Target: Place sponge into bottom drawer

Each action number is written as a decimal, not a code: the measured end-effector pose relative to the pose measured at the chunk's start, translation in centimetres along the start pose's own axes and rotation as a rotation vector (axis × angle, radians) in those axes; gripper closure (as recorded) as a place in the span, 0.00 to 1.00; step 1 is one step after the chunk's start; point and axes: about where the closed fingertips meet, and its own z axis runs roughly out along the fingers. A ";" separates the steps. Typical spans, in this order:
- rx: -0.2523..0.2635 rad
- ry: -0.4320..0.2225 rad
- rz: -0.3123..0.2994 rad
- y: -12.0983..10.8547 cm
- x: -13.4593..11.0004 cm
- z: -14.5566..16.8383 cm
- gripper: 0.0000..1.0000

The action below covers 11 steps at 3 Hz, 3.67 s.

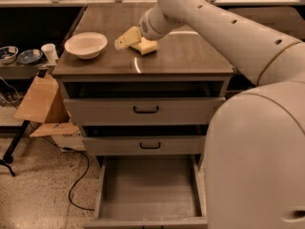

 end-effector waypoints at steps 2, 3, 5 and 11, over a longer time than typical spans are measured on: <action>0.086 0.106 0.037 0.2 0.5 2.3 0.00; 0.161 0.158 0.062 -0.5 0.7 3.2 0.00; 0.251 0.229 0.114 -1.6 0.8 4.2 0.19; 0.035 0.073 0.004 -0.3 7.0 -9.9 1.00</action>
Offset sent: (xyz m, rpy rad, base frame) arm 0.0164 0.0105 -0.0208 -0.1458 0.1013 -0.1527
